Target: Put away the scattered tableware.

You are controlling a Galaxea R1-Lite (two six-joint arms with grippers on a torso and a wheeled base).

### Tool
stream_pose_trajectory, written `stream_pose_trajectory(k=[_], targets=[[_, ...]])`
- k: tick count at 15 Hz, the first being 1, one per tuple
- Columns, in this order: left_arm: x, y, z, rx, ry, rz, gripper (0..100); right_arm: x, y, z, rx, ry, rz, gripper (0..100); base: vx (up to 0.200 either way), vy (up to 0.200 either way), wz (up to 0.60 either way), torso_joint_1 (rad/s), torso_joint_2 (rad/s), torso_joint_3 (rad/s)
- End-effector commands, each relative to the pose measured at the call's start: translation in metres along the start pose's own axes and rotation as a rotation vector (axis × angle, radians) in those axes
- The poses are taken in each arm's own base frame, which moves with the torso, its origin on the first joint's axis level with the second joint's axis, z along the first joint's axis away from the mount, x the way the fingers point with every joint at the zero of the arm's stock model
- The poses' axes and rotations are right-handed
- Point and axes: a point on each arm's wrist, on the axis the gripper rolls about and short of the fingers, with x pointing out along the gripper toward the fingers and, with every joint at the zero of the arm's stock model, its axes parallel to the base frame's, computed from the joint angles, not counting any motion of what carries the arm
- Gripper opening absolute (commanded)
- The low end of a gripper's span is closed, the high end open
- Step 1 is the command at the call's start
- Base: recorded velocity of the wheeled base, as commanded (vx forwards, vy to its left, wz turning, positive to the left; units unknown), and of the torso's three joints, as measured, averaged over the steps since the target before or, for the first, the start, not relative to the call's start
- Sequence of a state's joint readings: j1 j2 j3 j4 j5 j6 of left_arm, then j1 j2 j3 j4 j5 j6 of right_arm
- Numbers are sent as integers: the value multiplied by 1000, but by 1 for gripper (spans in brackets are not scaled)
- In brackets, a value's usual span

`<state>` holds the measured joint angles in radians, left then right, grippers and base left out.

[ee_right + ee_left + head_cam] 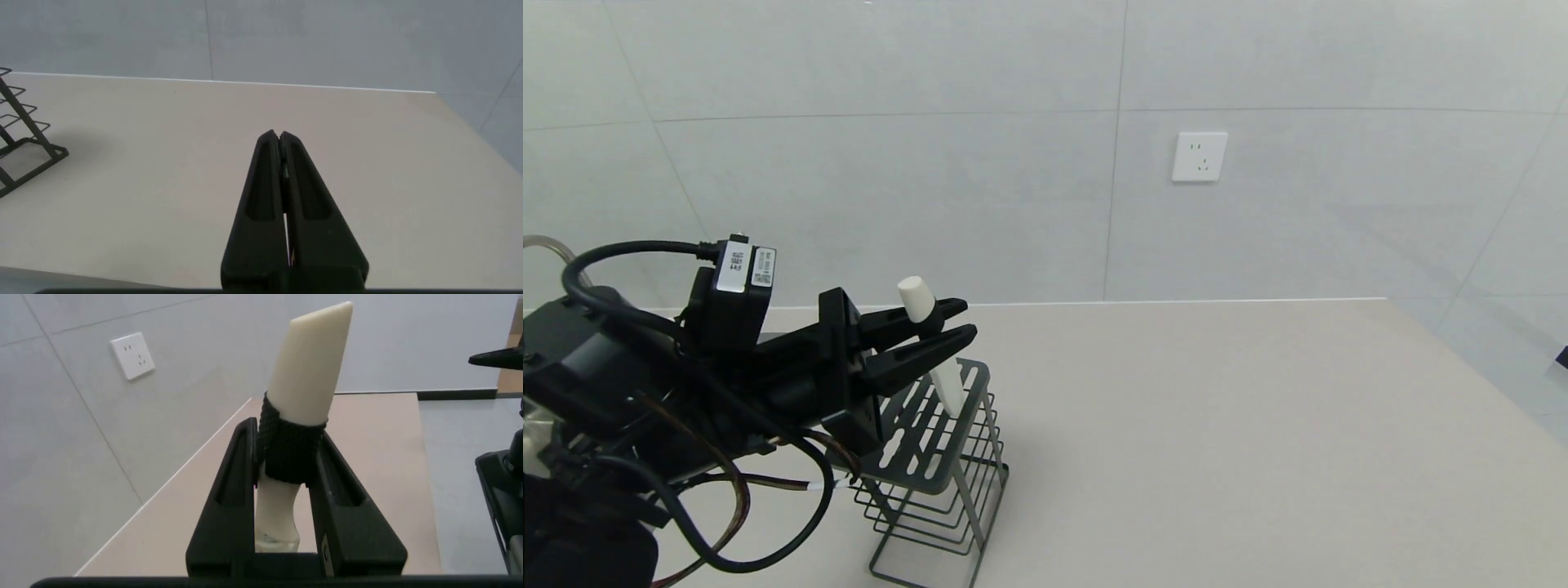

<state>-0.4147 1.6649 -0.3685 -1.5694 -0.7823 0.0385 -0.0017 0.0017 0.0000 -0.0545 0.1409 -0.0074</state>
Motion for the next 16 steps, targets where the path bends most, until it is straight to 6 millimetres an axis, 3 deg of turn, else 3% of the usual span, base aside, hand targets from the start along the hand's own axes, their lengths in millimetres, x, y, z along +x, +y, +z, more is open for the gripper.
stream_pose_trajectory(k=[1, 16], targets=[[1, 1, -4, -9, 8, 0, 0, 0, 0, 0, 0, 1, 0, 0, 0, 0, 0, 0, 0, 0], [11, 12, -27, -51, 54, 3, 0, 0, 0, 0, 0, 2, 0, 0, 0, 0, 0, 0, 0, 0]])
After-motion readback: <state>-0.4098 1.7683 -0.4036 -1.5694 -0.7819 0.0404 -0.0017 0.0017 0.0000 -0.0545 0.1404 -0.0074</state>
